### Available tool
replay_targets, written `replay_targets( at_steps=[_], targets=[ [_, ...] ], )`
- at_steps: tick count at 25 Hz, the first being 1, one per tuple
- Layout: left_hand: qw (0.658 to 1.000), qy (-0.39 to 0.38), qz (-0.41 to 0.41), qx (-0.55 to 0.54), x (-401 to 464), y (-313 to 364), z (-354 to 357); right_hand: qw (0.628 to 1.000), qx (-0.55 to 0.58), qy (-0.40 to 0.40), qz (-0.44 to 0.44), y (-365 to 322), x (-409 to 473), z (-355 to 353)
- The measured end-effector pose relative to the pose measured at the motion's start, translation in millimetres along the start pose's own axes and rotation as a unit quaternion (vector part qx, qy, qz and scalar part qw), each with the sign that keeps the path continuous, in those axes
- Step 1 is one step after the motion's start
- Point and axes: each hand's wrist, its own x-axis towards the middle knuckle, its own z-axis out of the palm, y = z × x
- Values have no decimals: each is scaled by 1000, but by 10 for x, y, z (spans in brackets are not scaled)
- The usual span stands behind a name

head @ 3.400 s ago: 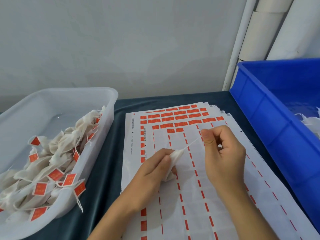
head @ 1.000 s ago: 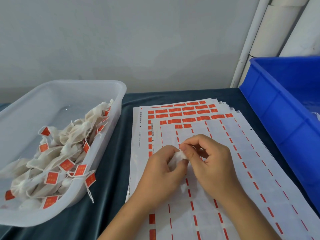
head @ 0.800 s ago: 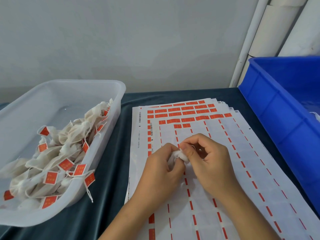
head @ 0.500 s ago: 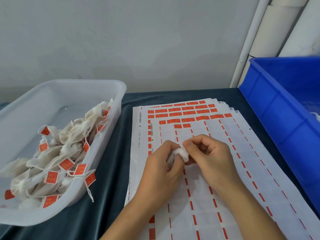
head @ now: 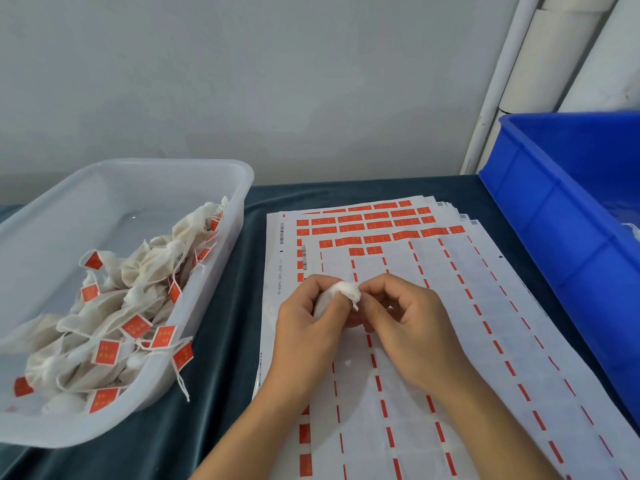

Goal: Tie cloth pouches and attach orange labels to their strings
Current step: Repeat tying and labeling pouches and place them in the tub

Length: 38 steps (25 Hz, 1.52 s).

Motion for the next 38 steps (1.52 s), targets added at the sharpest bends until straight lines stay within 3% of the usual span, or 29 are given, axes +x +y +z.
replay_targets(
  at_steps=[6,11,15,22,29,38],
  targets=[
    [1000,-1,-25,12,16,-30,-12,996,-68,25,-46,23,0,23],
    [998,-17,-14,56,5,-37,-5,991,-62,54,-106,-7,0,3],
    [997,-35,-15,72,19,-36,-8,990,-75,69,-98,-10,17,-25],
    [988,-141,-60,-7,27,37,-96,992,-31,91,-77,-35,8,-12],
    [990,-114,-69,-48,49,11,-106,972,-106,92,-190,8,-12,-34],
    [991,-96,-80,-43,45,38,-103,956,-178,90,-215,27,-34,-40]
  ],
)
